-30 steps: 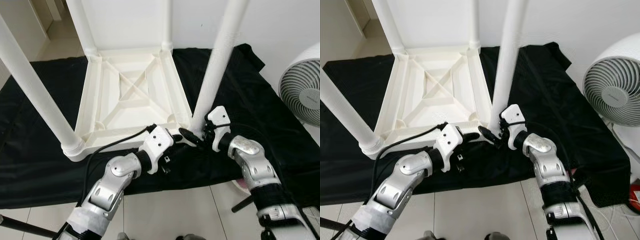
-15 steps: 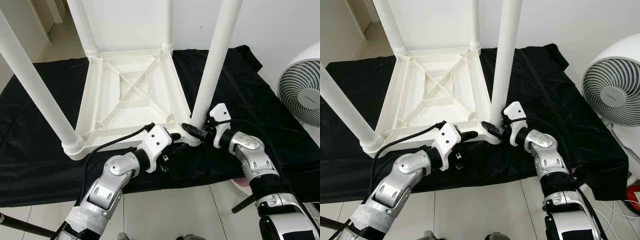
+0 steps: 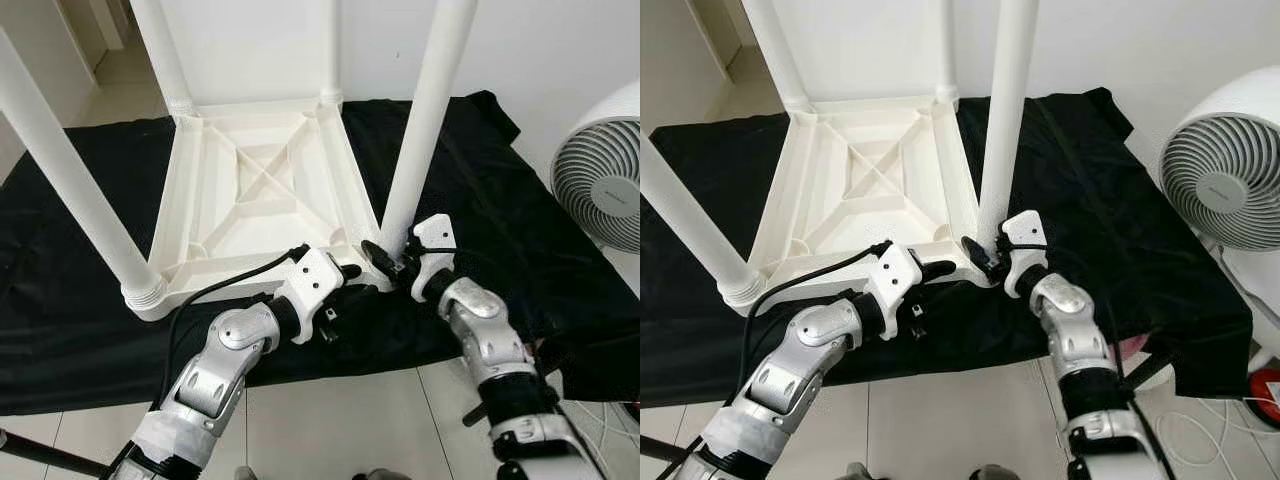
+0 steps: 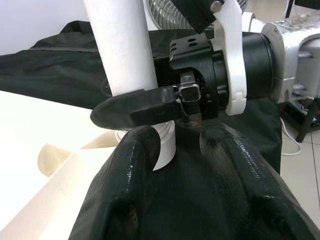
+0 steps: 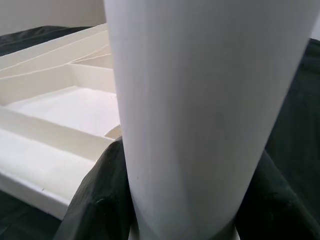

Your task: Building children table

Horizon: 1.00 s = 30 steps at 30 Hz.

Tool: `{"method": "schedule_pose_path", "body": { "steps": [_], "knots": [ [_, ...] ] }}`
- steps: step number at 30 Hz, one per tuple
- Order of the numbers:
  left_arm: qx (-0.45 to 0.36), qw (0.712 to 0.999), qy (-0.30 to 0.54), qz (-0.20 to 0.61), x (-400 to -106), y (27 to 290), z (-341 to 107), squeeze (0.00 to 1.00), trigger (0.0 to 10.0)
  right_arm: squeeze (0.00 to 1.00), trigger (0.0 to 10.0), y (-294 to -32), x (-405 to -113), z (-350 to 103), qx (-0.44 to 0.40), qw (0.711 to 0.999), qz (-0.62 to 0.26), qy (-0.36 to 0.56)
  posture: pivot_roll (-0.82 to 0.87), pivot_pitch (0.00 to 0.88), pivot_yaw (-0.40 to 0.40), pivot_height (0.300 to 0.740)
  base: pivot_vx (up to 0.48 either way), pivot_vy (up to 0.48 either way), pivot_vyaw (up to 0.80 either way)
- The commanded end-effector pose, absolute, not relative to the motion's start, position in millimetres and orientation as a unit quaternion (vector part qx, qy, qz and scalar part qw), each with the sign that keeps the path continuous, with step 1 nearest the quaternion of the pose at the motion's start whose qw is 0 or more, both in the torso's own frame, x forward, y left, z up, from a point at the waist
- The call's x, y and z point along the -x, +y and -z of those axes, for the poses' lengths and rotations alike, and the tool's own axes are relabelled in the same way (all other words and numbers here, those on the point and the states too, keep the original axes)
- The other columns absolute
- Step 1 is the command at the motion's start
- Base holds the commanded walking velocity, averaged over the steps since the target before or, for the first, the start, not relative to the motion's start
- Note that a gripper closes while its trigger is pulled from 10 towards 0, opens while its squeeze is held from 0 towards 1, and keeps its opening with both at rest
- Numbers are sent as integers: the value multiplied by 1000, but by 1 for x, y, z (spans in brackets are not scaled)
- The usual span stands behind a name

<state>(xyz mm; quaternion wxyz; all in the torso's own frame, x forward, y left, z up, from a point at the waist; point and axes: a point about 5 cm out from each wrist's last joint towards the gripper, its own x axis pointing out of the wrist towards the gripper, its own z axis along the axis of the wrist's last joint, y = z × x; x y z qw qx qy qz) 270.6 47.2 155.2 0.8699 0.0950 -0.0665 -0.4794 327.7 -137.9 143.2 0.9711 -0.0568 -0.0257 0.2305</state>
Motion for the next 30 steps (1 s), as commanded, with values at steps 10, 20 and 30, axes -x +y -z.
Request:
{"method": "schedule_pose_path", "body": {
  "steps": [10, 20, 30],
  "knots": [
    [-92, 876, -59, 471, -272, 52, -152, 0, 10000, 0, 10000, -116, -306, -141, 52, 997, -47, -15, -125, 73, 50, 740, 0, 0, 0],
    [-91, 875, -56, 472, -270, 52, -151, 0, 10000, 408, 10000, -116, -303, -151, 32, 998, -47, -29, -132, 94, 57, 740, 0, 0, 0],
    [-95, 879, -58, 464, -272, 53, -154, 0, 10000, 1000, 10000, -131, -308, -177, 8, 983, -169, -66, -133, 108, 55, 740, 0, 0, 0]
  ]
}}
